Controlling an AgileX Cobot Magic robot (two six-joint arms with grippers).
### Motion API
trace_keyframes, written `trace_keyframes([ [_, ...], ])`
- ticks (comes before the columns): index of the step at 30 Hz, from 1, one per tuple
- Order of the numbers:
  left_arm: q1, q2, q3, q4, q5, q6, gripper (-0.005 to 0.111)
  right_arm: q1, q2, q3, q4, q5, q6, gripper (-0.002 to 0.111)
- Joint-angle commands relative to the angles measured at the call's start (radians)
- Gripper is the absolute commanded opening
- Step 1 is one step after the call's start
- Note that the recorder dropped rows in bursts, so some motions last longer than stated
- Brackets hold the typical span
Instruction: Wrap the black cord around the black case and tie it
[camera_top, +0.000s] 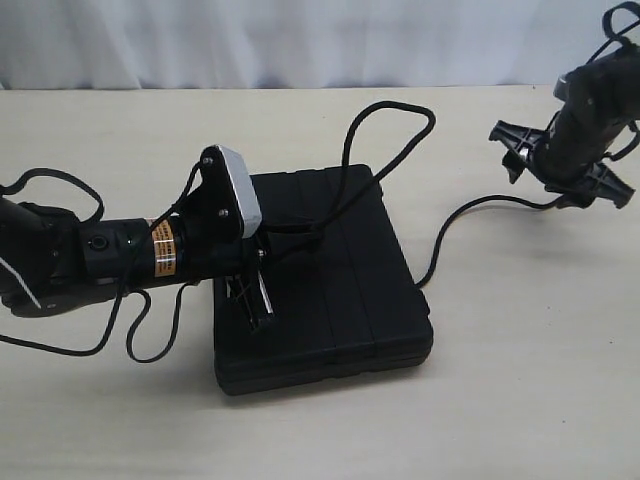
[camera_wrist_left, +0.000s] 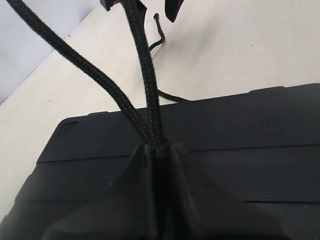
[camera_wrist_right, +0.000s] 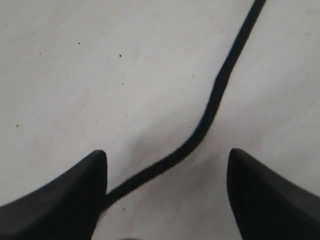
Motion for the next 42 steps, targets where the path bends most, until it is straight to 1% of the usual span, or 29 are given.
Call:
trace_keyframes([
  [1, -0.002, 0.001, -0.001, -0.002, -0.002, 0.0, 0.0, -0.002, 0.05, -0.007, -0.033, -0.106, 0.114, 0.068],
  [5, -0.002, 0.001, -0.001, -0.002, -0.005, 0.0, 0.0, -0.012, 0.071, -0.007, -0.053, -0.136, 0.166, 0.068],
  [11, -0.002, 0.001, -0.001, -0.002, -0.007, 0.0, 0.0, -0.012, 0.079, -0.007, -0.053, -0.115, 0.163, 0.067],
  [13, -0.002, 0.001, -0.001, -0.002, -0.007, 0.0, 0.0, -0.012, 0.084, -0.007, -0.053, -0.109, 0.151, 0.061],
  [18, -0.002, 0.001, -0.001, -0.002, -0.007, 0.0, 0.0, -0.01, 0.103, -0.007, -0.046, -0.095, 0.141, 0.035],
  [20, -0.002, 0.001, -0.001, -0.002, -0.007, 0.0, 0.0, -0.01, 0.108, -0.007, -0.043, -0.095, 0.126, 0.029],
  [23, -0.002, 0.001, -0.001, -0.002, -0.007, 0.0, 0.0, -0.01, 0.109, -0.007, -0.016, -0.088, 0.036, 0.018],
  [25, -0.002, 0.001, -0.001, -0.002, -0.007, 0.0, 0.0, -0.01, 0.107, -0.007, -0.014, -0.088, -0.024, 0.006],
  [30, -0.002, 0.001, -0.001, -0.004, -0.007, 0.0, 0.0, -0.01, 0.042, 0.017, -0.016, -0.11, -0.116, 0.004],
  [34, -0.002, 0.001, -0.001, -0.014, -0.003, 0.0, 0.0, -0.01, -0.062, 0.1, -0.017, -0.201, -0.216, 0.004],
  [37, -0.002, 0.001, -0.001, -0.014, -0.003, 0.0, 0.0, -0.01, -0.15, 0.219, -0.017, -0.321, -0.326, 0.004],
  [39, -0.002, 0.001, -0.001, -0.014, -0.003, 0.0, 0.0, -0.01, -0.209, 0.332, -0.017, -0.455, -0.381, 0.004],
  [42, -0.002, 0.001, -0.001, -0.013, -0.003, -0.012, 0.0, -0.01, -0.285, 0.514, -0.046, -0.739, -0.429, 0.004],
])
